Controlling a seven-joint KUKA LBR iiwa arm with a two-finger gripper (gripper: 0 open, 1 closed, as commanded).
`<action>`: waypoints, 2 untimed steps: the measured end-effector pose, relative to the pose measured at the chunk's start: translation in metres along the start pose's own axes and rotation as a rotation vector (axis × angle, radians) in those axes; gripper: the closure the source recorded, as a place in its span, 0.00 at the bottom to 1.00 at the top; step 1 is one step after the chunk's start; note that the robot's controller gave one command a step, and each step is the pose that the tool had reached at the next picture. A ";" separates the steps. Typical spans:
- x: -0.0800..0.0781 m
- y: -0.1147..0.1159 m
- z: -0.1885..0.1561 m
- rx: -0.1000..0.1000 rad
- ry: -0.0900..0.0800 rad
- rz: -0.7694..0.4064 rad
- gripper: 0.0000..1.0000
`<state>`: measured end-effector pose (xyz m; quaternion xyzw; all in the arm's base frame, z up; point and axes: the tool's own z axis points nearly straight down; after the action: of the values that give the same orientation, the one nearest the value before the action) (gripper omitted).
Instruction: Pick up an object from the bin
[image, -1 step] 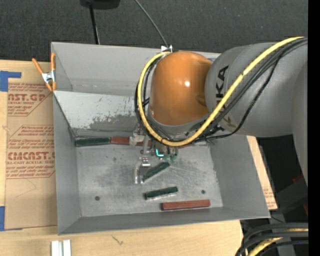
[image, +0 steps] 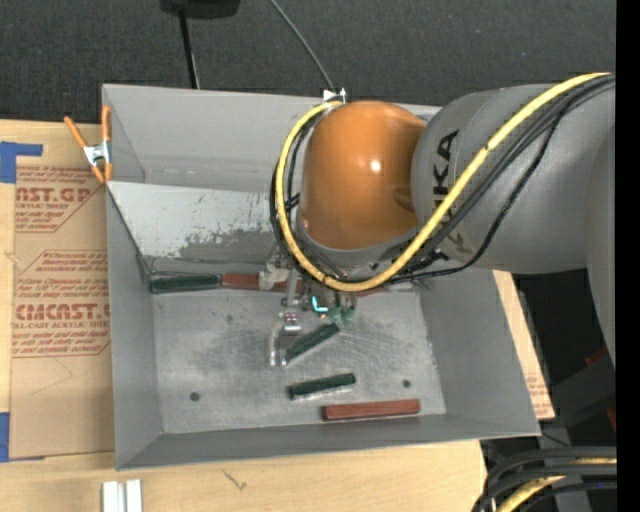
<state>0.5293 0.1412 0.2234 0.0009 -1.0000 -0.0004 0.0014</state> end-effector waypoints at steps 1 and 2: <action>-0.003 0.007 0.037 -0.002 -0.013 -0.039 0.00; 0.010 -0.038 0.042 0.000 0.002 -0.107 0.00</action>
Offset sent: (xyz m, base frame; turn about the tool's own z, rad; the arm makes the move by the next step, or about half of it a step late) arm -0.0154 -0.0871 -0.0194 -0.1381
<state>0.5192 0.1033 0.1814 0.0542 -0.9985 -0.0005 0.0026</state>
